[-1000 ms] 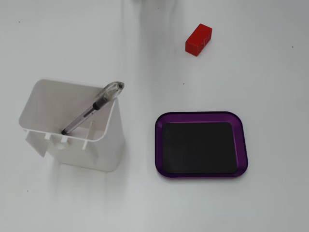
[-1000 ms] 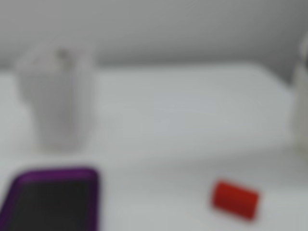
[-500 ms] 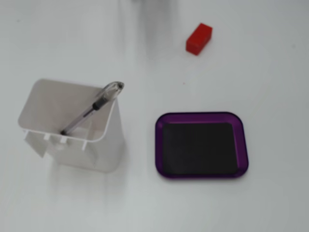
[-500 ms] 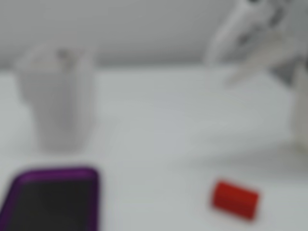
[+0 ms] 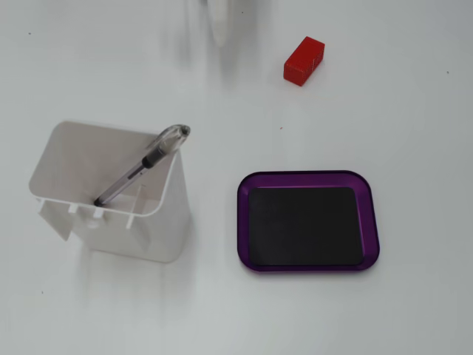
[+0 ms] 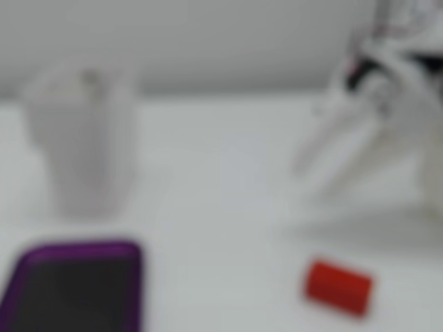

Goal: Pick up the pen and put it in the pen holder.

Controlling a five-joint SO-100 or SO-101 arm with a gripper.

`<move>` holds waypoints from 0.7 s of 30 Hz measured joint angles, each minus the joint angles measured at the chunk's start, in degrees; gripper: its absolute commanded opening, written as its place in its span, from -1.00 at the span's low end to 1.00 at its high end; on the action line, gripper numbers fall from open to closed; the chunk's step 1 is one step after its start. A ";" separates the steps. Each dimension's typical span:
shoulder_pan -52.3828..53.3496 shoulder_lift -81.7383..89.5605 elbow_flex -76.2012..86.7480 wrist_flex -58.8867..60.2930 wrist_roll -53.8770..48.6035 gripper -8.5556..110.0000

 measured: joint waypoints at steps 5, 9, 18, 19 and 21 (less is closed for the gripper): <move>0.00 0.00 5.27 -1.67 0.00 -0.88; 0.00 0.00 6.15 -1.67 0.00 -0.87; 0.00 0.00 6.33 -2.11 0.00 -0.86; 0.00 0.00 6.33 -2.11 0.00 -0.86; 0.00 0.00 6.33 -2.11 0.00 -0.86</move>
